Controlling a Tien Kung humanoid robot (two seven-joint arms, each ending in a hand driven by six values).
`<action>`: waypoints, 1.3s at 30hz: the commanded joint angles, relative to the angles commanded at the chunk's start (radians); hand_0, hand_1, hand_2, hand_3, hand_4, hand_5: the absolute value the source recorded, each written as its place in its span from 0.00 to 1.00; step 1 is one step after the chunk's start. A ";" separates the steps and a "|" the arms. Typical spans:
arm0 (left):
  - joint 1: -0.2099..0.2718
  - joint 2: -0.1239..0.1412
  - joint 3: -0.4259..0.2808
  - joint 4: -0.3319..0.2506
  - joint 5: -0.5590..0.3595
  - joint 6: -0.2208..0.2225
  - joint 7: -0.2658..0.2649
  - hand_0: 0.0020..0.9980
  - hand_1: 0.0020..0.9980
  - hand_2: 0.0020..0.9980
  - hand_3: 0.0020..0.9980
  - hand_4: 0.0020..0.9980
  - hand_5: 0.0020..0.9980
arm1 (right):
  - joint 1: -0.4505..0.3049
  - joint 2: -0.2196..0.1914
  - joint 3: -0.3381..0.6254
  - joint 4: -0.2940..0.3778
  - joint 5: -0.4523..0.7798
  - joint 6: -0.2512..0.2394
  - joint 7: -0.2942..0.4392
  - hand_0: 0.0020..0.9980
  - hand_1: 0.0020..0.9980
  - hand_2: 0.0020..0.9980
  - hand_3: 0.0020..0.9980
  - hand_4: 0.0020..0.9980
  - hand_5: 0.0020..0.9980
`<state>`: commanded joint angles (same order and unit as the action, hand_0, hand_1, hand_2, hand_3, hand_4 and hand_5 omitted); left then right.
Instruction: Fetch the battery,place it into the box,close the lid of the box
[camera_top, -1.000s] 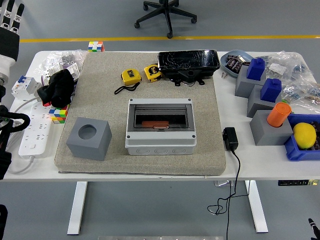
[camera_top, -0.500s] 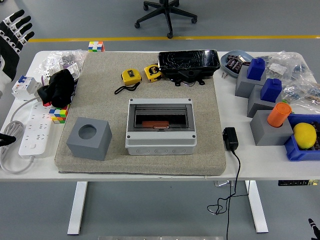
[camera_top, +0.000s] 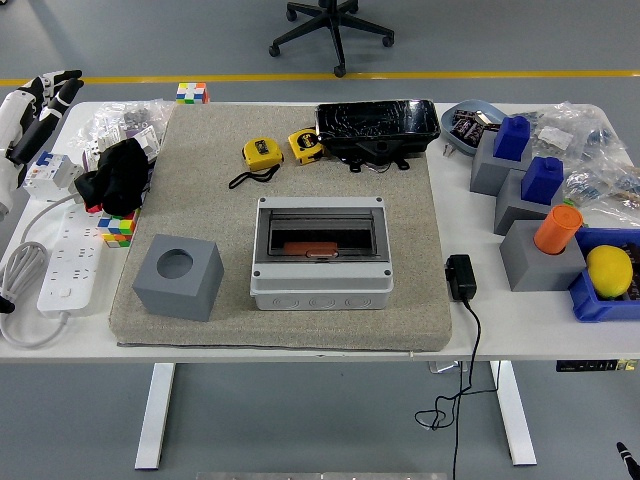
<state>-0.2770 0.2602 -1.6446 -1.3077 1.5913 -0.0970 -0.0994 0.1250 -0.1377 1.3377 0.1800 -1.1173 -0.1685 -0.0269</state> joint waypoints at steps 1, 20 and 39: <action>0.000 0.000 0.001 0.001 -0.006 0.000 -0.002 0.86 0.87 0.81 0.81 1.00 1.00 | 0.000 0.000 0.000 0.000 0.000 0.000 0.000 0.79 0.75 0.75 0.80 1.00 1.00; -0.002 -0.003 0.001 0.007 -0.009 0.010 -0.007 0.85 0.86 0.80 0.80 1.00 1.00 | 0.005 -0.001 -0.004 0.000 0.004 0.000 -0.001 0.79 0.75 0.75 0.80 1.00 1.00; 0.000 -0.004 0.006 0.007 -0.012 0.011 -0.005 0.85 0.86 0.80 0.79 1.00 1.00 | 0.007 -0.002 -0.006 0.000 0.009 0.000 -0.001 0.79 0.75 0.75 0.80 1.00 1.00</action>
<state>-0.2771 0.2562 -1.6383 -1.3011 1.5789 -0.0857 -0.1042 0.1316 -0.1395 1.3312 0.1800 -1.1084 -0.1685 -0.0281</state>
